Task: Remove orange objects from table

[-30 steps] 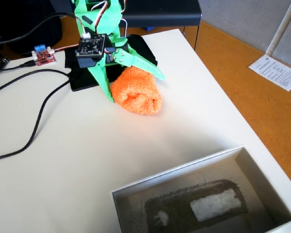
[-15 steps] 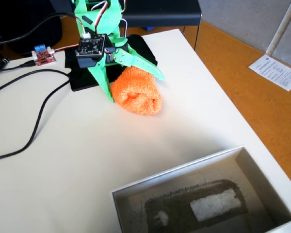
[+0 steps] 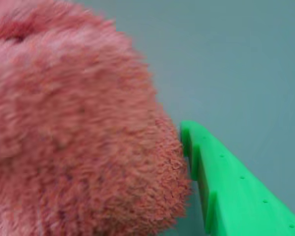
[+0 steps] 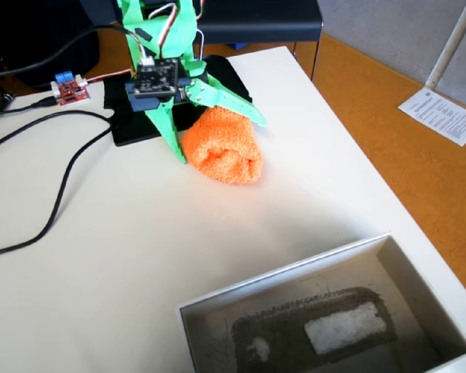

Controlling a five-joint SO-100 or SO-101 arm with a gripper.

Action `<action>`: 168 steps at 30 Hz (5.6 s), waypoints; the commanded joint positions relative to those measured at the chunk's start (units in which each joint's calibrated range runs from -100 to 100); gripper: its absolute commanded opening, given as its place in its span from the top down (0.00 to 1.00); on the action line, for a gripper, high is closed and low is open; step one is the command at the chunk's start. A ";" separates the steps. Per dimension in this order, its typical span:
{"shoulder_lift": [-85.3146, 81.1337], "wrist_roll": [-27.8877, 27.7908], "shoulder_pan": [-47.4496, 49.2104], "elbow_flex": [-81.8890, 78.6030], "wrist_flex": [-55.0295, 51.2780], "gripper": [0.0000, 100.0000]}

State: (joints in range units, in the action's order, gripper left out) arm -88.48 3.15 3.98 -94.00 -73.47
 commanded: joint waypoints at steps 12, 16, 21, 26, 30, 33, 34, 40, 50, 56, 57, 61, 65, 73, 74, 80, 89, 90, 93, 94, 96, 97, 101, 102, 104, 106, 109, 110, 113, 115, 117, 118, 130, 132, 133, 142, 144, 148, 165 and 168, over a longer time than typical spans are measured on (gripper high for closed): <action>48.15 -1.86 -1.43 54.08 -9.99 0.43; 44.29 -5.81 -3.94 38.77 0.39 0.43; 42.28 -8.30 -4.24 26.76 4.93 0.43; 36.91 -8.30 -2.39 19.30 7.12 0.43; 33.55 -8.60 -1.65 13.77 10.52 0.43; 33.22 -8.74 -1.57 11.06 13.60 0.54; 33.30 -9.08 -1.50 10.57 14.33 0.61; 33.55 -9.67 -0.98 8.93 21.63 1.00; 39.85 -6.40 -1.35 29.66 38.49 1.00; 68.47 -3.71 -2.09 77.92 41.25 1.00; 73.67 -3.57 -1.94 85.38 41.25 1.00; 92.13 -4.49 -1.28 107.28 41.90 1.00; 102.62 -7.42 -0.17 112.32 46.35 1.00; 98.85 -9.08 1.90 92.36 52.84 0.96; 98.09 -8.89 1.90 90.42 53.89 0.95; 96.41 -8.74 1.38 86.45 55.76 0.93; 95.91 -8.79 1.16 86.45 55.84 0.93; 95.83 -8.79 1.09 86.35 55.84 0.93; 95.66 -8.89 1.09 86.25 55.84 0.93; 95.57 -8.89 1.09 86.16 55.84 0.93; 95.41 -8.89 1.09 86.16 55.84 0.93; 95.41 -8.84 1.16 86.16 55.84 0.93; 95.15 -8.89 1.24 86.16 55.84 0.93; 95.15 -8.89 1.31 86.16 55.84 0.93; 94.99 -8.84 1.31 86.16 55.84 0.93; 94.23 -8.99 1.53 86.45 55.60 0.93; 91.71 -7.03 4.49 96.04 48.14 0.94; 90.79 -6.30 6.26 100.50 45.14 0.94; 87.68 -6.15 14.17 108.83 43.11 0.94; 86.17 -7.23 21.20 113.00 43.11 0.94; 85.17 -8.84 29.04 114.93 43.44 0.93; 84.75 -9.82 32.81 114.55 44.57 0.92; 68.38 -20.46 52.33 64.84 72.62 0.05; 66.79 -20.90 52.03 61.25 72.78 0.05; 66.28 -21.00 51.88 59.99 73.03 0.05; 56.97 -10.35 36.95 52.73 66.14 0.05; 53.27 -9.08 27.34 47.49 61.27 0.06; 45.64 -5.86 9.44 36.83 53.25 0.10; -10.01 4.98 -0.32 -5.61 -2.69 0.20; -10.09 7.33 -0.24 -5.61 -3.18 0.21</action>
State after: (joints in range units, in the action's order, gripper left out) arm -97.86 6.52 3.73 -99.72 -74.17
